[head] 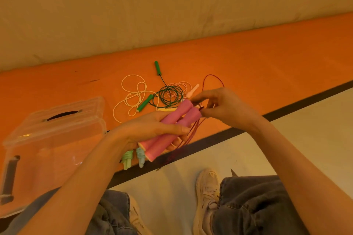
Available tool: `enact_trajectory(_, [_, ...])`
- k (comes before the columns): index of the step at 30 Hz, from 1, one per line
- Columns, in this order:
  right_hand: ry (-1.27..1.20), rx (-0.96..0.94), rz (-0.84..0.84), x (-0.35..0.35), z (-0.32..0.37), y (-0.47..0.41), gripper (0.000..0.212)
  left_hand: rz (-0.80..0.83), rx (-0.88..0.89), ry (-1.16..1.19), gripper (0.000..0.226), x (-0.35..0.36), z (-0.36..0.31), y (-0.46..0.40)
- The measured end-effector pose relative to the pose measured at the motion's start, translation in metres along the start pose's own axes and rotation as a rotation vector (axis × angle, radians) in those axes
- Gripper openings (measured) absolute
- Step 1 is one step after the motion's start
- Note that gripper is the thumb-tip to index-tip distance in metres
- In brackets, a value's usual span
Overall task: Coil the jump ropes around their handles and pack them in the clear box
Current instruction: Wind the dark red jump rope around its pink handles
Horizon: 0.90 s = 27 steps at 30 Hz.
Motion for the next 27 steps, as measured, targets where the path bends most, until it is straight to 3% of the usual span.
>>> enact_trajectory(3, [-0.085, -0.017, -0.109, 0.001, -0.001, 0.005, 0.017, -0.023, -0.017, -0.047, 0.056, -0.002, -0.004, 0.003])
enact_trajectory(5, [-0.102, -0.009, -0.167, -0.001, -0.003, 0.003, 0.012, -0.146, -0.015, -0.186, 0.060, -0.007, -0.006, 0.002])
enact_trajectory(10, [-0.092, 0.027, -0.237, -0.004, -0.012, -0.003, 0.010, -0.605, 0.009, -1.175, 0.047, -0.014, -0.017, 0.002])
enact_trajectory(14, [-0.137, 0.034, -0.249, -0.004, -0.016, -0.002, 0.007, -0.783, 0.093, -1.433, 0.046, -0.016, -0.019, 0.000])
enact_trajectory(19, [-0.254, 0.029, -0.225, -0.004, -0.017, -0.001, 0.010, -0.889, 0.104, -1.452, 0.046, -0.013, -0.019, 0.002])
enact_trajectory(24, [-0.194, 0.042, -0.229, -0.004, -0.017, -0.002, 0.011, -0.689, 0.022, -1.159, 0.047, -0.016, -0.012, -0.001])
enact_trajectory(27, [-0.141, 0.039, -0.308, -0.010, -0.018, -0.002, 0.014, -0.595, 0.081, -1.021, 0.056, -0.013, -0.011, 0.000])
Point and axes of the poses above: each hand's wrist, its own y-axis away from the middle knuckle, its own x-axis out of the palm, z = x × y, the point moved 5 cm from there along -y, towards the middle knuckle, and after that the axes turned 15 degrees about z, right-handed, at the moved point
